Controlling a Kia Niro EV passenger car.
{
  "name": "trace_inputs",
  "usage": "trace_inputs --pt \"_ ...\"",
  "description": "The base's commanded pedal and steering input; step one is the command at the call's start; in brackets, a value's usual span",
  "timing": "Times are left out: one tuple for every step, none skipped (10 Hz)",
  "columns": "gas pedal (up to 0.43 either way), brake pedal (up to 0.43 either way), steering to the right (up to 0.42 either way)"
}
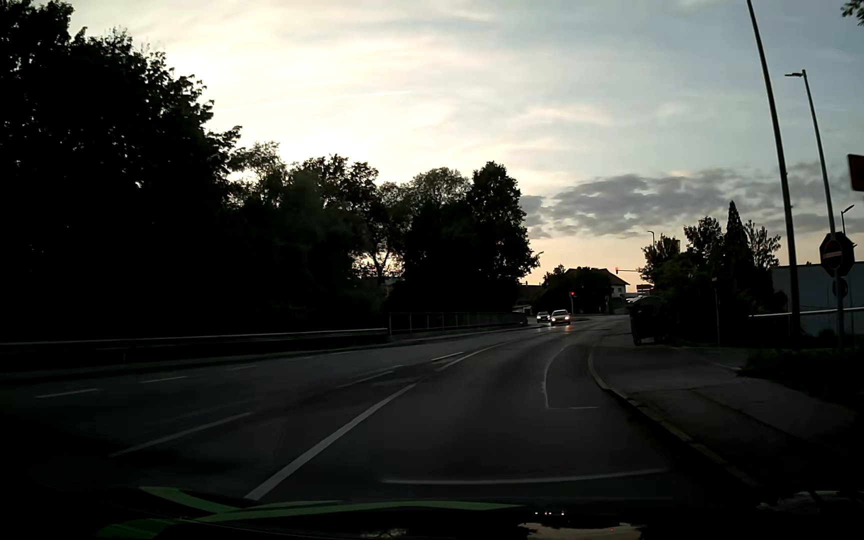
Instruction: Follow the waypoints while adhering to traffic rules and regulations
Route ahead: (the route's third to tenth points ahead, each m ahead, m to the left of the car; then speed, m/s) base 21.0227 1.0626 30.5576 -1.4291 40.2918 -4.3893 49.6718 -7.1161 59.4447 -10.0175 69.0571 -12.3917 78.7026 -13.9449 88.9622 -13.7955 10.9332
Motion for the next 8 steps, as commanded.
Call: trace_inputs --pt "0.177 0.000 0.046" --pt "0.189 0.000 0.046" --pt "0.189 0.000 0.048" --pt "0.189 0.000 0.050" --pt "0.189 0.000 0.051" --pt "0.189 0.000 0.051" --pt "0.189 0.000 0.052" --pt "0.189 0.000 0.052"
